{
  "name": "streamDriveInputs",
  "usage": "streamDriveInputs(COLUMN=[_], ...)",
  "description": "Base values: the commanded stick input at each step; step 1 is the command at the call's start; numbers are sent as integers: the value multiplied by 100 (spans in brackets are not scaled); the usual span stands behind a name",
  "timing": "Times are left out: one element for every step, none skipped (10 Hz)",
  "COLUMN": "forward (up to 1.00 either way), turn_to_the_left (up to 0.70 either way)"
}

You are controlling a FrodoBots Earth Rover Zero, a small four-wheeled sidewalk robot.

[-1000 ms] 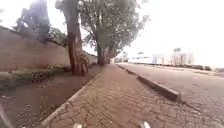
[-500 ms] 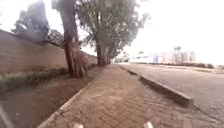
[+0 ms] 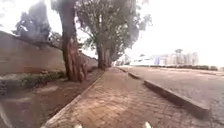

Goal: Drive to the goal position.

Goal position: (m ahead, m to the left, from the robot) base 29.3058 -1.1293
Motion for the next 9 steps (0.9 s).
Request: streamDriveInputs(forward=[70,70,70,70,70,70,70,70,70], turn_to_the_left=[0,0,0,0,0,0,0,0,0])
